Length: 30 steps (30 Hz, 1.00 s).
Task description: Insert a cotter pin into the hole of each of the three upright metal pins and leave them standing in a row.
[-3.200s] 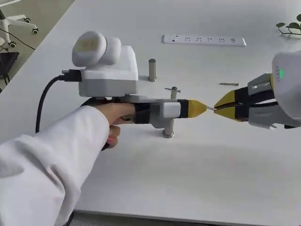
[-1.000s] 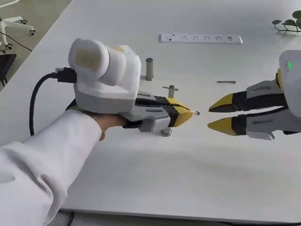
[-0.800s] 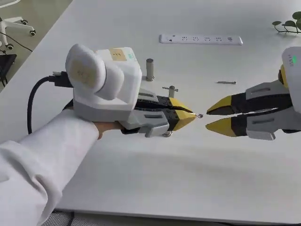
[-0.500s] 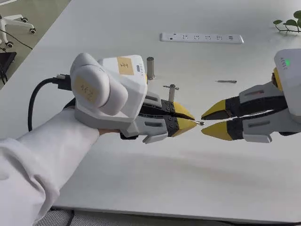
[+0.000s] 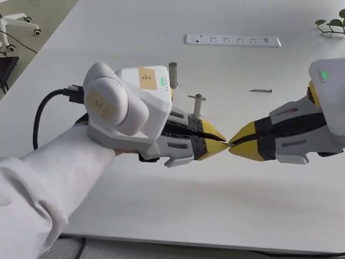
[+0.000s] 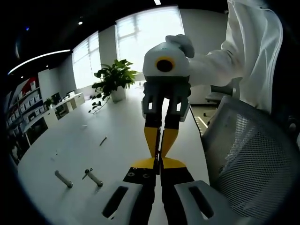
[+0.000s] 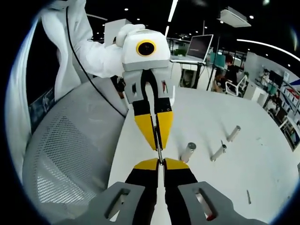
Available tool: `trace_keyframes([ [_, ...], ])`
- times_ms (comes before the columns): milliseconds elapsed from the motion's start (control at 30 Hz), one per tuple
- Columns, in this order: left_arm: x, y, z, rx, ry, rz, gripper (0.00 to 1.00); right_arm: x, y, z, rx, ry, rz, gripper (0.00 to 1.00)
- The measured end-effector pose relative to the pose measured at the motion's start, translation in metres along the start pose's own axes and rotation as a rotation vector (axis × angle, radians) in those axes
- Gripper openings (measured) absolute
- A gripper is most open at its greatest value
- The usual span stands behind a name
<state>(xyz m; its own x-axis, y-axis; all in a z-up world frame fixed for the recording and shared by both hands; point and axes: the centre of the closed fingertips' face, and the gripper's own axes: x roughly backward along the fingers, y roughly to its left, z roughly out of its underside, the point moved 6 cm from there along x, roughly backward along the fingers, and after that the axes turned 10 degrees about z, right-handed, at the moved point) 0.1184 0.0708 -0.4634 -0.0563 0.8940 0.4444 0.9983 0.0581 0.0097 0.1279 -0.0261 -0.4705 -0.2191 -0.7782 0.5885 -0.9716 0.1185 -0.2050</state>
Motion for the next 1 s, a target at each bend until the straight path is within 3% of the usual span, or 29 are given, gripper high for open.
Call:
trace_keyframes([
  [200,-0.002,-0.002,0.005,0.035,0.007,0.035,0.01,0.002,0.004,0.001,0.059,0.036,-0.025,0.0],
  [267,-0.003,-0.003,0.009,0.068,0.022,0.054,0.01,0.002,0.007,-0.001,0.075,0.047,-0.032,0.0],
  [300,-0.003,-0.006,0.013,0.119,0.036,0.078,0.0,0.002,0.009,-0.002,0.083,0.051,-0.037,0.0],
  [500,-0.003,-0.004,0.015,0.128,0.021,0.079,0.01,0.001,0.013,-0.003,0.057,0.072,-0.036,0.0],
  [667,-0.002,0.001,0.015,0.131,0.004,0.058,0.02,0.001,0.011,-0.004,0.032,0.067,-0.016,0.0],
  [833,0.001,0.01,0.02,0.118,0.011,0.026,0.13,-0.002,0.0,-0.001,0.018,0.068,0.04,0.0],
  [933,0.005,0.018,0.027,0.166,0.01,-0.025,0.21,-0.004,-0.012,0.005,-0.001,0.078,0.072,0.0],
  [1000,0.009,0.026,0.03,0.175,-0.008,-0.09,0.25,-0.005,-0.017,0.009,-0.019,0.088,0.094,0.0],
])
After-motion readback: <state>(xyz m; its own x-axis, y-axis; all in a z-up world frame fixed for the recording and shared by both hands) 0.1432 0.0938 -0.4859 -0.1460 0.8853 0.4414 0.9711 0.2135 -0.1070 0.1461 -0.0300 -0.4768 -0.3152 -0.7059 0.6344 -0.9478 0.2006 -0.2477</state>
